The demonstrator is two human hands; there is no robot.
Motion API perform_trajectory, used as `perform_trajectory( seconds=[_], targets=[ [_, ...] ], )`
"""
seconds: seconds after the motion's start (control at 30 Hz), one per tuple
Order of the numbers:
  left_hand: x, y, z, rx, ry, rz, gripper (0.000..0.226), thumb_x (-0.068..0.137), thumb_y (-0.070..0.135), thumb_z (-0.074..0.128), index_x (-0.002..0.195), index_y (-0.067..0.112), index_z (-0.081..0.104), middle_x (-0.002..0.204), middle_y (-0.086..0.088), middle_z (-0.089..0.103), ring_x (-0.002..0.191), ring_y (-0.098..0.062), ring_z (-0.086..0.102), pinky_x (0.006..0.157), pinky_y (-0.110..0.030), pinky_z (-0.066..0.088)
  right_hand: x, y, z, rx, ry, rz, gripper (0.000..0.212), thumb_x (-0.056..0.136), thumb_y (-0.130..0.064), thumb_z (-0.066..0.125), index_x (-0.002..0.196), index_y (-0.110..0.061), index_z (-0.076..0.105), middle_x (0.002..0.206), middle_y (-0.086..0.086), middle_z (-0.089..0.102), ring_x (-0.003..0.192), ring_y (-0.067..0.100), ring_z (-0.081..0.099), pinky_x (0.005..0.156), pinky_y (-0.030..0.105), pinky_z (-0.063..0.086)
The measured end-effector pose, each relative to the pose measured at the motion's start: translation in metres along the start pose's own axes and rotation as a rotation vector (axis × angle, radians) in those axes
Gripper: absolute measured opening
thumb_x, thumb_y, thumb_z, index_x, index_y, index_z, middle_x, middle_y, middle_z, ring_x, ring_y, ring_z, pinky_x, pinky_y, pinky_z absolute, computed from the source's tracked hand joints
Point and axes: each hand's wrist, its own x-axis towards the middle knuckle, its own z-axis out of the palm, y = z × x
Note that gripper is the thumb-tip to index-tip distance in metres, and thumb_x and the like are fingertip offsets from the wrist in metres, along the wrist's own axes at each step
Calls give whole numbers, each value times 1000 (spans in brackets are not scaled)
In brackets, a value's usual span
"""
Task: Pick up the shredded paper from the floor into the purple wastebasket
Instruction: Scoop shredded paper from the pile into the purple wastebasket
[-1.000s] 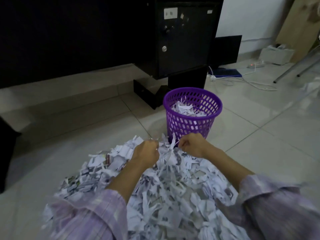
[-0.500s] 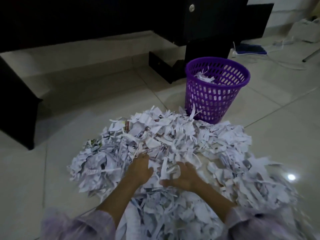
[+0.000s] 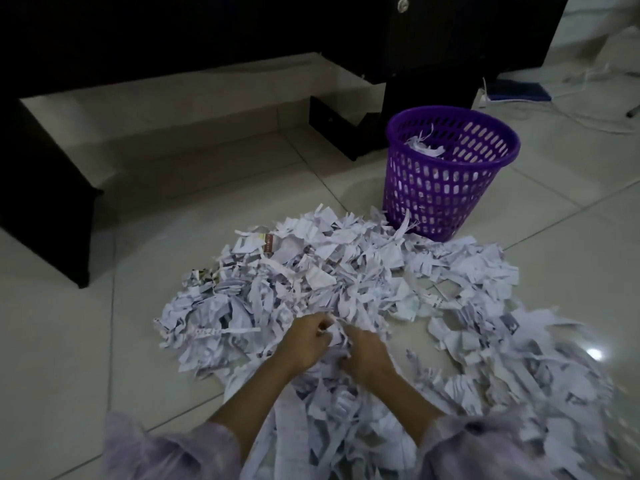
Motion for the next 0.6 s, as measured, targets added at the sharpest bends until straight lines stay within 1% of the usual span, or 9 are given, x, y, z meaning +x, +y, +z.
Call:
perform_trajectory(
  seconds=[0.07, 0.17, 0.27, 0.33, 0.37, 0.43, 0.47, 0.53, 0.6],
  targets=[
    [-3, 4, -3, 35, -1, 36, 17, 90, 11, 57, 105, 5, 63, 104, -11, 65, 94, -25, 61, 82, -32, 48, 3, 8, -15, 50, 43, 20, 36, 82, -13, 65, 117, -12, 60, 107, 11, 66, 93, 19, 62, 64, 17, 38],
    [-2, 11, -13, 65, 57, 48, 25, 93, 15, 56, 116, 6, 60, 119, -11, 60, 105, -24, 58, 84, -27, 44, 7, 12, -42, 81, 135, 18, 34, 85, -11, 64, 118, -8, 60, 112, 11, 65, 103, 23, 63, 71, 17, 35],
    [1, 16, -22, 0, 110, -2, 41, 93, 22, 58, 131, 9, 50, 135, -9, 51, 118, -24, 53, 96, -28, 42, 7, 7, -71, 217, 229, 12, 48, 85, -9, 68, 131, -3, 54, 126, 14, 61, 112, 26, 59, 79, 14, 36],
    [1, 24, -27, -152, 98, -63, 54, 93, 31, 59, 140, 11, 41, 143, -8, 43, 127, -25, 47, 99, -27, 38, 6, 2, -86, 314, 285, -7, 45, 83, -9, 70, 126, -2, 58, 120, 14, 63, 108, 28, 60, 83, 24, 42],
    [1, 30, -28, -260, 82, -96, 61, 92, 36, 59, 143, 13, 36, 147, -7, 39, 132, -24, 42, 100, -28, 35, 7, 0, -90, 369, 310, -28, 40, 81, -8, 71, 120, -3, 61, 112, 11, 66, 99, 27, 62, 77, 25, 45],
    [2, 42, -28, -466, 45, -153, 71, 89, 47, 58, 148, 19, 28, 151, -6, 34, 135, -24, 38, 104, -34, 35, 8, -4, -94, 515, 309, -58, 36, 79, -2, 72, 114, -6, 64, 100, 2, 66, 81, 15, 62, 59, 10, 45],
    [5, 48, -27, -545, 38, -167, 75, 87, 51, 57, 149, 22, 25, 152, -5, 33, 134, -24, 39, 104, -36, 36, 9, -8, -94, 565, 296, -77, 37, 79, -2, 72, 115, -7, 63, 99, 0, 65, 78, 9, 60, 57, 5, 43],
    [11, 58, -24, -711, 58, -177, 91, 76, 63, 62, 149, 24, 24, 148, -1, 39, 126, -21, 49, 99, -35, 40, 11, -15, -93, 655, 261, -109, 44, 78, -6, 73, 120, -12, 61, 106, -4, 67, 86, 5, 62, 70, 8, 49],
    [17, 65, -24, -880, 86, -203, 118, 53, 74, 73, 149, 28, 23, 142, 1, 48, 108, -20, 63, 97, -39, 46, 12, -18, -91, 726, 237, -133, 49, 79, -12, 75, 123, -19, 57, 112, -7, 66, 99, 7, 63, 84, 22, 51]
  ],
)
